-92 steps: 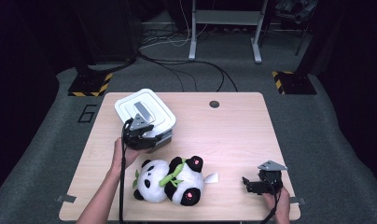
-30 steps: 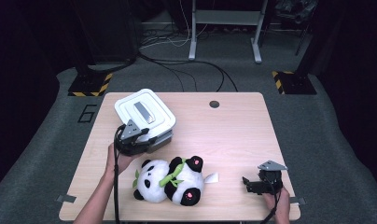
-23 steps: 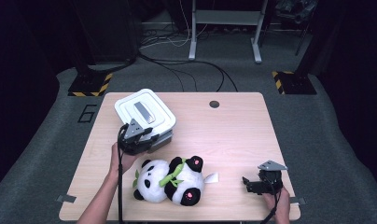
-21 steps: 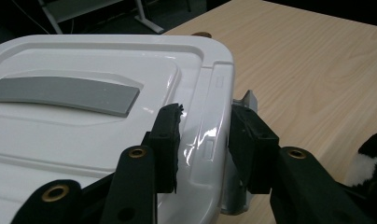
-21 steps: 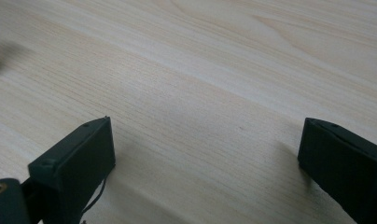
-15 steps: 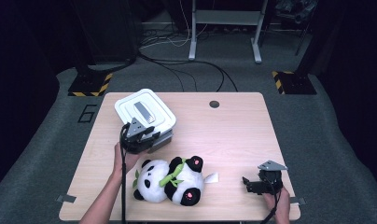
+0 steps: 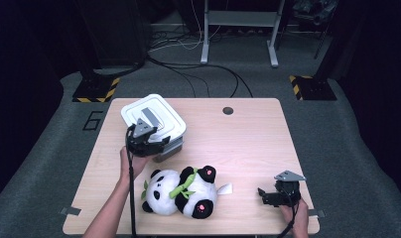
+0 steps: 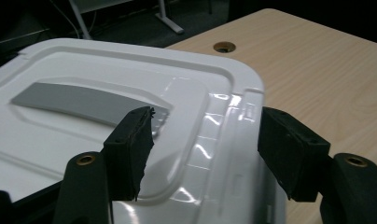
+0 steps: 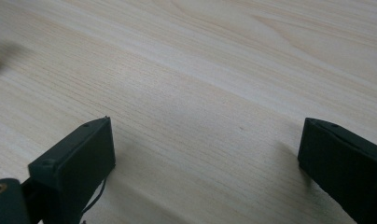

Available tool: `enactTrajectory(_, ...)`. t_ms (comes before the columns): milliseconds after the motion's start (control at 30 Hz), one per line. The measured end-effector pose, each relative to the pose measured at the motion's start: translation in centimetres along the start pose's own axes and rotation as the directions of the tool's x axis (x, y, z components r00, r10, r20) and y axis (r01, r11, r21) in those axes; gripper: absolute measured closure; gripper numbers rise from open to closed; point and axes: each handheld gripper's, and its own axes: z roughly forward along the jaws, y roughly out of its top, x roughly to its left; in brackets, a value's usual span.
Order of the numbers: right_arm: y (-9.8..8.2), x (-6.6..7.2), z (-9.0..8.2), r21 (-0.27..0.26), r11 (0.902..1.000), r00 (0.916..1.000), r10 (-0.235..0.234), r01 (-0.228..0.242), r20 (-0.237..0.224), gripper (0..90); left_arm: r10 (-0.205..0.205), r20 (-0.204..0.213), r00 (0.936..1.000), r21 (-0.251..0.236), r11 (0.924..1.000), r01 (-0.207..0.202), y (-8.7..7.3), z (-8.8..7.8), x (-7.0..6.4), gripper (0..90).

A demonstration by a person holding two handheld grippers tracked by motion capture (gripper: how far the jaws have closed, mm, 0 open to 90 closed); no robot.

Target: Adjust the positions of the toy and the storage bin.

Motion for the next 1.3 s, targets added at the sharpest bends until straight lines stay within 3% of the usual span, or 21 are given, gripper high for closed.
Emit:
enactTrajectory(200,0.0,0.0,0.0,0.0,1.0,1.0,0.0,0.0,0.0,3.1,-0.051,-0.012,0.9986,0.034,0.9981,0.051,-0.3,0.4,2.5,32.4)
enactTrajectory(367,0.0,0.0,0.0,0.0,1.0,1.0,0.0,0.0,0.0,3.1,-0.048,0.002,0.9988,0.026,0.9985,0.048,-0.4,1.1,3.0,32.9)
enactTrajectory(433,0.0,0.0,0.0,0.0,1.0,1.0,0.0,0.0,0.0,3.1,-0.03,0.008,0.9995,0.035,0.999,0.029,0.0,1.6,2.7,32.9)
enactTrajectory(533,0.0,0.0,0.0,0.0,1.0,1.0,0.0,0.0,0.0,3.1,-0.034,0.029,0.999,0.049,0.9983,0.033,0.1,2.2,2.3,33.2)
enactTrajectory(900,0.0,0.0,0.0,0.0,1.0,1.0,0.0,0.0,0.0,3.1,-0.087,0.031,0.9957,0.028,0.9959,0.086,0.3,2.7,1.3,33.2)
enactTrajectory(1300,0.0,0.0,0.0,0.0,1.0,1.0,0.0,0.0,0.0,3.1,-0.081,0.04,0.9959,0.046,0.9958,0.079,1.6,4.3,-0.8,32.9)
